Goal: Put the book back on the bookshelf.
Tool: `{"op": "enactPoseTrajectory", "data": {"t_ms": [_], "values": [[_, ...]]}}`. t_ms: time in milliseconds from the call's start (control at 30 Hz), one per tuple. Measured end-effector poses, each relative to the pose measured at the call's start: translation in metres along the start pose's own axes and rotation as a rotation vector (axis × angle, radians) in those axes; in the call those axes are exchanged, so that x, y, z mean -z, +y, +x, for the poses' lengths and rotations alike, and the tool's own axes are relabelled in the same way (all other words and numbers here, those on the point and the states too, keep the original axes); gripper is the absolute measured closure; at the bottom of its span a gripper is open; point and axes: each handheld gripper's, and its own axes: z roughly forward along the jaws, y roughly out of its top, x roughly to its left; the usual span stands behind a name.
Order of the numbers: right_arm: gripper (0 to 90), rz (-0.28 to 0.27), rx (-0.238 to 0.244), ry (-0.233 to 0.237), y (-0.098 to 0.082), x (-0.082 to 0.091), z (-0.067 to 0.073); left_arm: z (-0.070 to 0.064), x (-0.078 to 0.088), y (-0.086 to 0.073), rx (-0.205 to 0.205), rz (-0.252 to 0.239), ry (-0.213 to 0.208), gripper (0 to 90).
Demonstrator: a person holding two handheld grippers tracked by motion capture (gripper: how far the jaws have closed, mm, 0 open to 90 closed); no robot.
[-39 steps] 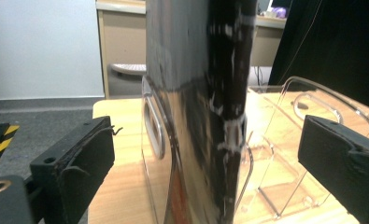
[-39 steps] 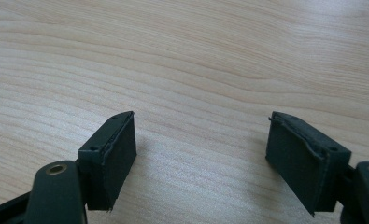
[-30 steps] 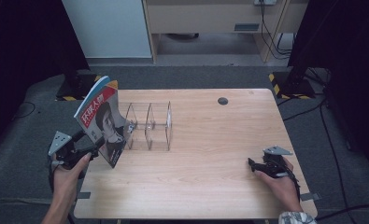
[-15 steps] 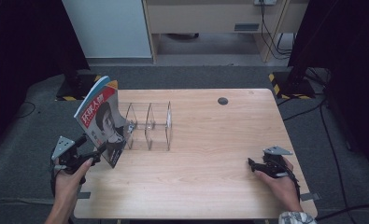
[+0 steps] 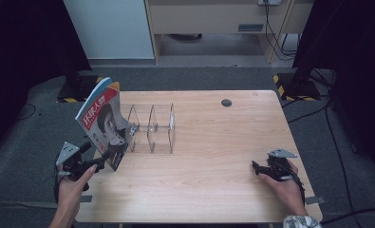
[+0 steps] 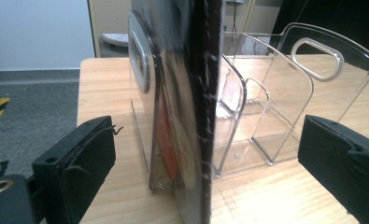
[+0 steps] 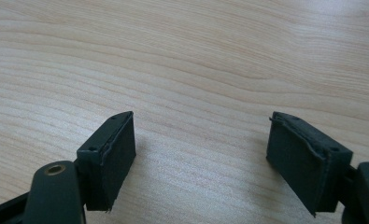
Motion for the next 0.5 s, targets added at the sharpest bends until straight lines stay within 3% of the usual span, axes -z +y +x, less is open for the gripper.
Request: {"op": "enactPoseTrajectory", "data": {"t_ms": [500], "values": [[23.8, 0.002, -0.004, 0.000, 0.000, 0.000, 0.001, -0.010, 0.006, -0.015, -0.014, 0.047, -0.035, 4.0]]}}
